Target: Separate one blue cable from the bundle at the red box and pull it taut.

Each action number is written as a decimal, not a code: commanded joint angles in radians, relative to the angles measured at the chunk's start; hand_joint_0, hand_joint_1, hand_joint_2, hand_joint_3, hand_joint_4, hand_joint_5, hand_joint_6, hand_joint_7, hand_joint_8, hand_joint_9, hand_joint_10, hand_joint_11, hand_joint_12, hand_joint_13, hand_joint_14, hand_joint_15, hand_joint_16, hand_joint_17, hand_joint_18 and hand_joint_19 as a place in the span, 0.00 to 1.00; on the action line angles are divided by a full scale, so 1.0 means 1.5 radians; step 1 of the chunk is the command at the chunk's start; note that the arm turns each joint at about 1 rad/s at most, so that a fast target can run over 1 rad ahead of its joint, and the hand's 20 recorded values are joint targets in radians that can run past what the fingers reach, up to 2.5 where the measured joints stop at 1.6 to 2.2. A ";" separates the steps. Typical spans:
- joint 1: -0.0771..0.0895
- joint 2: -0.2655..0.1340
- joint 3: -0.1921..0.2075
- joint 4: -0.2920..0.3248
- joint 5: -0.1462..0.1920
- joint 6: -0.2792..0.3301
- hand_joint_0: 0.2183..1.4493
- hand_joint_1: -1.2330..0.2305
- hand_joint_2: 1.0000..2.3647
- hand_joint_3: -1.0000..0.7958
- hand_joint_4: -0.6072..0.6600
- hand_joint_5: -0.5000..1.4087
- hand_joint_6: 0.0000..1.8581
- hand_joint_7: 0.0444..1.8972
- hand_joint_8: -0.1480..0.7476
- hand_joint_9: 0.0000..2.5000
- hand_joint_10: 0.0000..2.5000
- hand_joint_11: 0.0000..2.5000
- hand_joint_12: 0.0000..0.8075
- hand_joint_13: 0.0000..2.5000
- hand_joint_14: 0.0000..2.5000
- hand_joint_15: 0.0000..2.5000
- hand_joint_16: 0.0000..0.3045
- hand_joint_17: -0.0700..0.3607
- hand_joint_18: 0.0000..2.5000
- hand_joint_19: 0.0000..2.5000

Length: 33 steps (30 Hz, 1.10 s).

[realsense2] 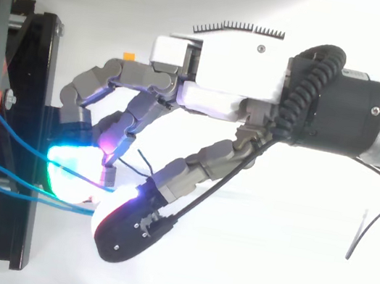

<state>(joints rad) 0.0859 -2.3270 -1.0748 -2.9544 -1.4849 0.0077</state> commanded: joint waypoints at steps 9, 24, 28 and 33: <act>0.001 0.000 0.000 0.002 0.000 0.000 0.29 0.23 0.00 0.28 0.52 0.18 0.43 0.59 0.51 0.37 0.01 0.30 0.31 0.29 0.01 0.23 0.09 0.30 0.24 0.23; 0.001 0.000 0.000 0.000 0.000 0.000 0.29 0.37 0.00 0.28 0.49 0.20 0.40 0.64 0.52 0.42 0.01 0.30 0.29 0.31 0.01 0.23 0.08 0.29 0.23 0.24; 0.001 0.000 0.000 0.000 0.000 0.000 0.28 0.36 0.00 0.28 0.49 0.20 0.40 0.64 0.52 0.42 0.01 0.30 0.29 0.31 0.01 0.22 0.08 0.29 0.23 0.24; 0.001 0.000 0.000 -0.001 0.000 0.000 0.26 0.38 0.00 0.28 0.50 0.20 0.40 0.63 0.52 0.42 0.01 0.30 0.29 0.31 0.01 0.23 0.08 0.29 0.24 0.24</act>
<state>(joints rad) 0.0874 -2.3266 -1.0750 -2.9546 -1.4848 0.0077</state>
